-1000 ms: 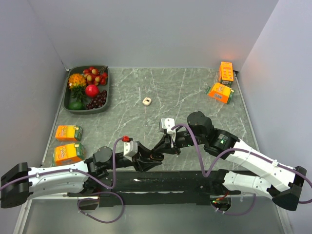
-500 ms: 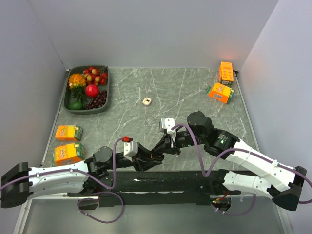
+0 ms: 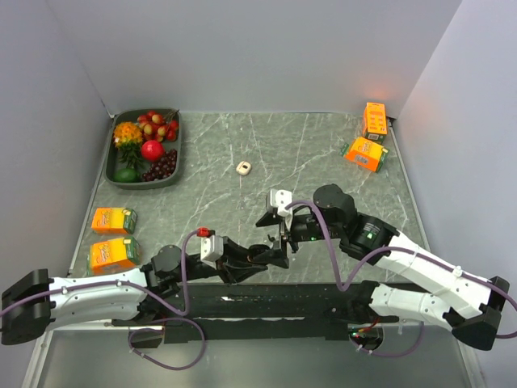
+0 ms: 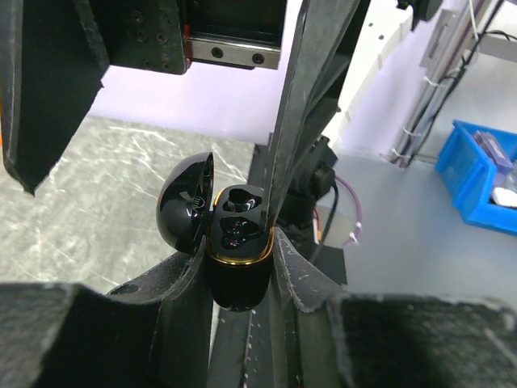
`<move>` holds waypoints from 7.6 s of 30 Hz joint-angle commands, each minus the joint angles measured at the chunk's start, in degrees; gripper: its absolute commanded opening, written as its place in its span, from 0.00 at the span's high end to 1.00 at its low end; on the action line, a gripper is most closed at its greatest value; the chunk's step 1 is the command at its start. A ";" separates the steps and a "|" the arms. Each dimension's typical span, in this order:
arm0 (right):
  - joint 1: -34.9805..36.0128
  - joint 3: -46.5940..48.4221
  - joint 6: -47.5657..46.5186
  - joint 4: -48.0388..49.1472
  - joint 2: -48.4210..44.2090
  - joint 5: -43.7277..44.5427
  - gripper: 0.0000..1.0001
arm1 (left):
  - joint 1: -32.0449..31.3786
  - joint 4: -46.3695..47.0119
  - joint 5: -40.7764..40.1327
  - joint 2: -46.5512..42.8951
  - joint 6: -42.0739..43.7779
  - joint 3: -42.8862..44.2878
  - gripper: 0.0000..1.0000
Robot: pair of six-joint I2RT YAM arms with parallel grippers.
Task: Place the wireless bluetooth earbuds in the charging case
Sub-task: Adjust the charging case, then pick up the earbud from the center of the board, then place the earbud in the charging case.
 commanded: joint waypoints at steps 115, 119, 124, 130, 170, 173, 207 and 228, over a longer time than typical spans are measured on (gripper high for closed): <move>-18.25 -11.26 30.36 4.84 12.50 43.16 1.00 | -4.79 22.99 -32.45 -3.17 17.89 -14.29 0.99; -15.44 -9.16 28.68 2.20 8.55 47.11 1.00 | -4.88 23.68 -32.72 -2.38 17.71 -14.37 0.99; -8.59 -6.87 25.44 -0.96 5.81 55.10 1.00 | -4.88 24.74 -32.45 -1.06 17.80 -14.37 0.99; -3.83 -3.18 23.41 -4.39 2.04 60.48 1.00 | -4.88 26.33 -31.66 0.09 17.80 -14.37 0.99; 33.08 1.93 -14.73 8.78 3.26 76.65 1.00 | -1.28 30.98 -24.46 12.57 22.64 -7.87 0.99; 34.75 0.35 -17.19 12.12 3.88 77.79 1.00 | -0.66 31.42 -23.58 13.79 21.93 -7.17 0.99; 36.95 -7.30 -23.79 29.62 6.78 81.48 1.00 | -0.48 24.66 -24.63 13.18 14.11 -1.98 0.99; 37.13 -8.27 -25.29 31.38 6.34 82.71 1.00 | -0.48 21.84 -24.72 12.48 10.77 0.13 0.99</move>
